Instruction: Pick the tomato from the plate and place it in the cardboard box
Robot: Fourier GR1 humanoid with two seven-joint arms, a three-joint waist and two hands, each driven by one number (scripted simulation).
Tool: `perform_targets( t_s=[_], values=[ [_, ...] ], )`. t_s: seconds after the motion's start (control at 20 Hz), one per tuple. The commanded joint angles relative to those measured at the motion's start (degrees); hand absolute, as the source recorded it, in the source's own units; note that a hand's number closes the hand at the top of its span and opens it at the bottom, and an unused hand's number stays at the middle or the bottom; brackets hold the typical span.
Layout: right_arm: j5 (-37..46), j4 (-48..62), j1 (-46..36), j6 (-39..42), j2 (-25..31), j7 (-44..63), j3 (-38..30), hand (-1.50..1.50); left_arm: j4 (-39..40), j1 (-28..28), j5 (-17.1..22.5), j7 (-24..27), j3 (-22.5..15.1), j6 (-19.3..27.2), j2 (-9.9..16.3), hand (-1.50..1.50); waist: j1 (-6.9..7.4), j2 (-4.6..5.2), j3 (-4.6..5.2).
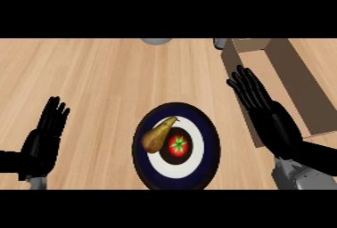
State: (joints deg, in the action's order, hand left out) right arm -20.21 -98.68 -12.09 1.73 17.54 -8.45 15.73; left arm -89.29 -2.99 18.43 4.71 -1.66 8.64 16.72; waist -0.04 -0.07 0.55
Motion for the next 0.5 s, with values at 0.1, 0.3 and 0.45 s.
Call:
perform_targets(
  t_s=[0.1, 0.3, 0.45],
  values=[
    [0.2, 3.3, 9.2, -11.2, -1.6, 0.6, -8.8, 1.50, -2.8, 1.7, -0.9, -3.4, 0.2, 2.8, -0.1, 0.00, -2.00, -0.08, -0.66],
    [17.8, 12.6, 14.8, -15.2, 13.0, 4.0, -8.1, 1.50, -3.1, 1.9, -1.0, -3.8, -0.2, 2.8, -0.1, 0.00, -2.83, 1.41, 0.82],
    [14.4, 15.9, 20.2, -29.5, -2.1, 1.5, -10.9, -1.50, -4.1, 4.1, -0.2, -8.5, -0.6, 3.0, 0.4, 0.00, -1.81, 0.34, -0.60]
  ],
)
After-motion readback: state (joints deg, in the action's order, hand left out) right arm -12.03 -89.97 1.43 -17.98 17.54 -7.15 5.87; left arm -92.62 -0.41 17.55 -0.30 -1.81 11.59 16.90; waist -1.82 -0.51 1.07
